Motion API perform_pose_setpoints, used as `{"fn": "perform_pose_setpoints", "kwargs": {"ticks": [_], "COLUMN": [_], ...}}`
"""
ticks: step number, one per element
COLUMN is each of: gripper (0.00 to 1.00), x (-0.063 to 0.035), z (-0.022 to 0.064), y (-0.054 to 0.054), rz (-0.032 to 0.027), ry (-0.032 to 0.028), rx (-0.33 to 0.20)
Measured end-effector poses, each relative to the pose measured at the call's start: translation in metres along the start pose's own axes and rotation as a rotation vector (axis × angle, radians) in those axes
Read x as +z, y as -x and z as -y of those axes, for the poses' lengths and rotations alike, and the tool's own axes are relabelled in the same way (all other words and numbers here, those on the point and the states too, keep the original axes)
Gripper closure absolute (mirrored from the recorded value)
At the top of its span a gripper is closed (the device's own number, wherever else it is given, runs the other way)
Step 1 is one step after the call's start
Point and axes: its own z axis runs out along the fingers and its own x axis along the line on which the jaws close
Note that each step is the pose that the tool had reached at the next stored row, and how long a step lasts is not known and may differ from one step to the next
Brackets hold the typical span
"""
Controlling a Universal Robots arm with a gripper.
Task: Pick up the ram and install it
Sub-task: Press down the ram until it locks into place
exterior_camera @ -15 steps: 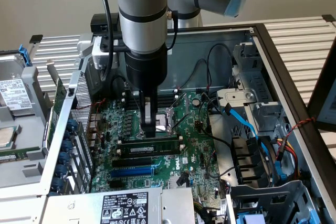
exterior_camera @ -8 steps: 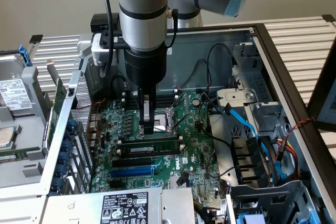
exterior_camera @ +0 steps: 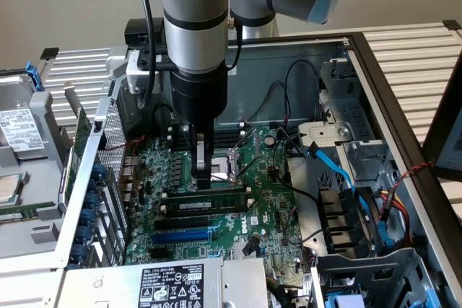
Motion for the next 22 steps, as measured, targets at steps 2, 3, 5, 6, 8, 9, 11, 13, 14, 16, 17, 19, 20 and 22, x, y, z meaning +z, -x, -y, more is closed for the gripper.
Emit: {"fn": "perform_pose_setpoints", "kwargs": {"ticks": [2,3,5,6,8,9,11,13,14,16,17,19,20,22], "gripper": [0.9,0.9,0.9,0.9,0.9,0.9,0.9,0.9,0.9,0.9,0.9,0.9,0.9,0.9], "x": [0.0028,0.0039,0.0054,0.0061,0.0074,0.008,0.0089,0.0093,0.0095,0.0097,0.0097,0.0097,0.0098,0.0103], "z": [-0.0001,-0.0003,-0.0006,-0.0006,-0.0009,-0.001,-0.0014,-0.0013,-0.0014,-0.0013,-0.0013,-0.0014,-0.0014,-0.0014], "y": [0.0,0.0,0.0,0.0001,0.0001,0.0001,0.0,0.0,0.0001,0.0001,0.0001,0.0001,0.0001,0.0], "rz": [0.0003,0.0004,0.0004,0.0006,-0.0001,-0.0009,-0.002,-0.0021,-0.002,-0.0015,-0.0015,-0.0017,-0.0018,-0.0017], "ry": [-0.0046,-0.0069,-0.01,-0.0106,-0.0111,-0.0113,-0.0126,-0.0139,-0.0147,-0.0169,-0.0179,-0.0199,-0.0205,-0.0213], "rx": [0.0,0.0,0.0,0.0,0.0,0.0,0.0,0.0,0.0,0.0,0.0,0.0,0.0,0.0]}}
